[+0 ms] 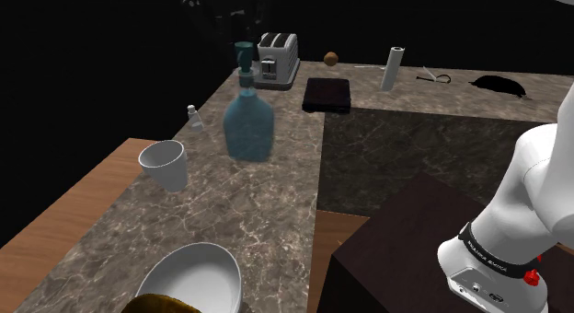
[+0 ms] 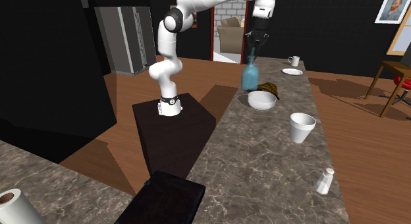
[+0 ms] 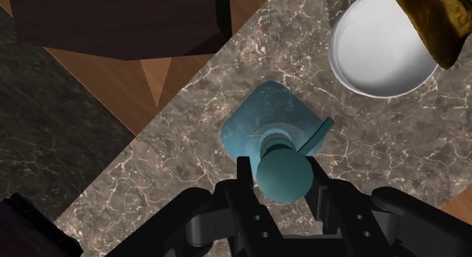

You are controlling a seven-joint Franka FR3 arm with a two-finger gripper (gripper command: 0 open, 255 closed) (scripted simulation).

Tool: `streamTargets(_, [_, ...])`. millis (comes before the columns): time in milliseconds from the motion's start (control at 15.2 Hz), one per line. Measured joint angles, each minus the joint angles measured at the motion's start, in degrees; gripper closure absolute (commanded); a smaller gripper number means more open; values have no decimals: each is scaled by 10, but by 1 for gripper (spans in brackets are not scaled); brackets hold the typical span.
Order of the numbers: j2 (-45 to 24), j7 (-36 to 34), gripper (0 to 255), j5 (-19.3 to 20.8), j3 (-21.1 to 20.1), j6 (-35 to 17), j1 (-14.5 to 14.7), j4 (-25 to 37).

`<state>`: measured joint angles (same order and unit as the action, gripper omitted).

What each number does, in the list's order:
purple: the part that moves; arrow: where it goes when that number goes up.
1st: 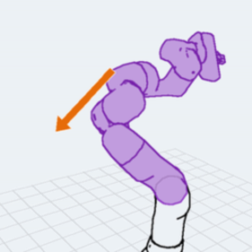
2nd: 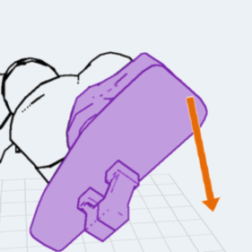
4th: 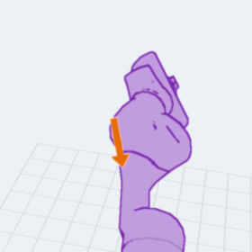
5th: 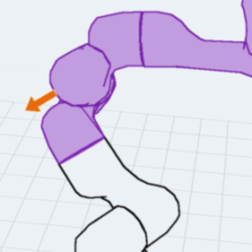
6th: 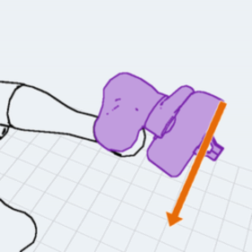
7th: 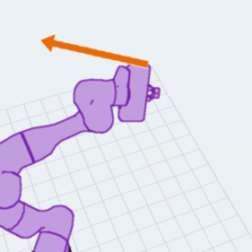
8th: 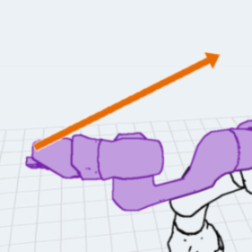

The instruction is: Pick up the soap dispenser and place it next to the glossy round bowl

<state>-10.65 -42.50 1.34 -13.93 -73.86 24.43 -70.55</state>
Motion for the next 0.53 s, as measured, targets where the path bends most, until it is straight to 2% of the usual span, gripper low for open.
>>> streamTargets(528, [33,7,255,-8,3,-79,-7,-110])
